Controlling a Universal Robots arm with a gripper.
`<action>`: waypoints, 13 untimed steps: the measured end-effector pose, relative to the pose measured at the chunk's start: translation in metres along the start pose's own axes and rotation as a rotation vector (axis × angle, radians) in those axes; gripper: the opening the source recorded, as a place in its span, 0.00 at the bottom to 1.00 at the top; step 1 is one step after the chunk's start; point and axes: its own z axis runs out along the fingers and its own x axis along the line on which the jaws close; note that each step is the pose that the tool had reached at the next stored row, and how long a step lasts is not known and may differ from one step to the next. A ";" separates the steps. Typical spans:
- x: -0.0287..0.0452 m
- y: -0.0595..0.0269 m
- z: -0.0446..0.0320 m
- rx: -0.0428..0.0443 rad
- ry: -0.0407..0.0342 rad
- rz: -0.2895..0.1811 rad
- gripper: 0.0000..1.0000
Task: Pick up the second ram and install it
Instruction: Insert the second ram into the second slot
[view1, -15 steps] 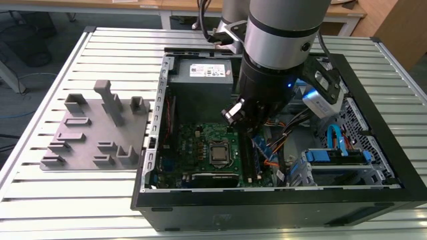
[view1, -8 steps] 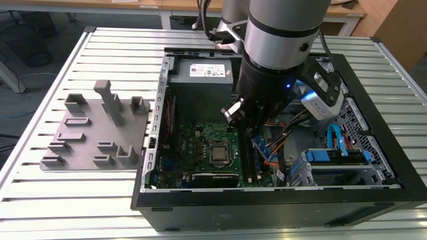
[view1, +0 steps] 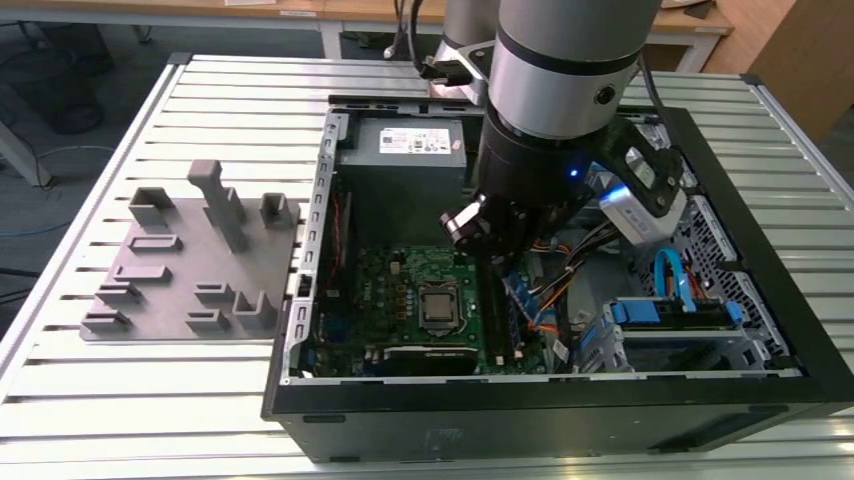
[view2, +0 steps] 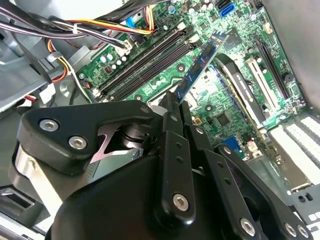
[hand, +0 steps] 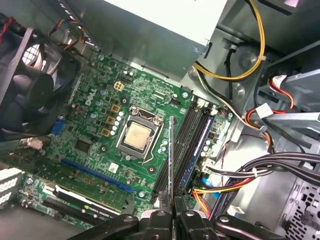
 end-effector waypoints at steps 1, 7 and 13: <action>0.0000 0.0000 0.0000 0.0002 0.0001 0.006 0.14; 0.0000 0.0000 0.0001 0.0016 0.0002 0.044 0.14; 0.0000 0.0000 0.0003 0.0028 0.0003 0.080 0.14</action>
